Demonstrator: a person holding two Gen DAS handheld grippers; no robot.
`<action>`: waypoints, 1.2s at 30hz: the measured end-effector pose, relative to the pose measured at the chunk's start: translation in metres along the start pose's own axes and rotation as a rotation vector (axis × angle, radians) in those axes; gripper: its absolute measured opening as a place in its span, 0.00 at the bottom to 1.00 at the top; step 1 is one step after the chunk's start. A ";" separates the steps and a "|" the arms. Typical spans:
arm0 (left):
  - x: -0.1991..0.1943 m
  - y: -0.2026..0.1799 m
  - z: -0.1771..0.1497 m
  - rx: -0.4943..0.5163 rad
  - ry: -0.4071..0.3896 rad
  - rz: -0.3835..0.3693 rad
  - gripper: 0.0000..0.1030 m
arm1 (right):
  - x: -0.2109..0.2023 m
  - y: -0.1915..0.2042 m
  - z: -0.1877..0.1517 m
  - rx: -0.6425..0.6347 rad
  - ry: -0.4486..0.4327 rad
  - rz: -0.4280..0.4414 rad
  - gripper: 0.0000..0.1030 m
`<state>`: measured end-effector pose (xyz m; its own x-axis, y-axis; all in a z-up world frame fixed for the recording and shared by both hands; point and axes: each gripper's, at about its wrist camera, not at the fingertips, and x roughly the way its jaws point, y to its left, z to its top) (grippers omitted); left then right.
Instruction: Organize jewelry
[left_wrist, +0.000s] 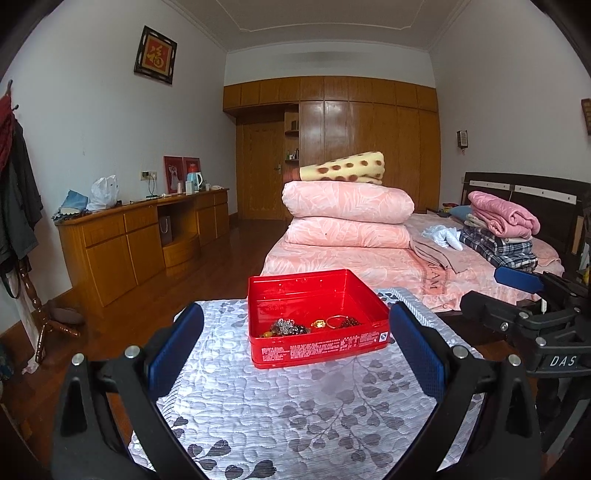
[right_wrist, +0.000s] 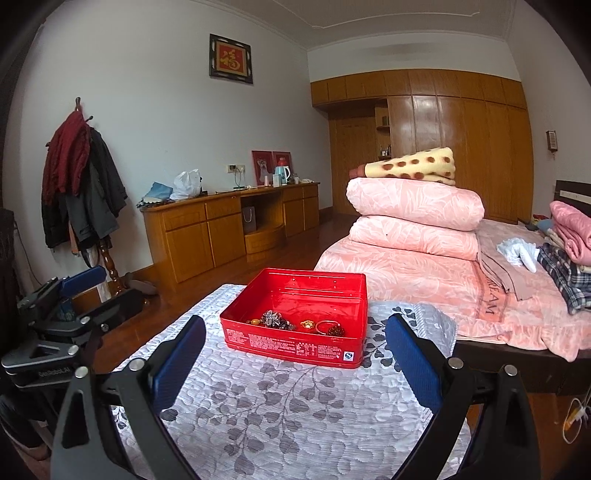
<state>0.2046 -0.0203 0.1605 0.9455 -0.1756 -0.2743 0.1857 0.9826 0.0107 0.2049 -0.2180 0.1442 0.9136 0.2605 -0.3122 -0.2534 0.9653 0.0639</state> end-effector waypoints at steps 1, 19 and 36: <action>-0.001 0.000 0.000 -0.002 -0.001 -0.001 0.95 | -0.001 0.001 0.000 -0.001 0.000 0.000 0.93; -0.005 0.003 0.002 -0.008 -0.008 0.000 0.95 | -0.005 0.005 0.003 -0.001 -0.009 0.003 0.93; -0.009 0.003 0.004 -0.007 -0.009 -0.002 0.95 | -0.007 0.007 0.005 0.000 -0.011 0.006 0.93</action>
<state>0.1980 -0.0161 0.1663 0.9476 -0.1779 -0.2652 0.1855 0.9826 0.0038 0.1980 -0.2127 0.1516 0.9153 0.2668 -0.3017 -0.2593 0.9636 0.0656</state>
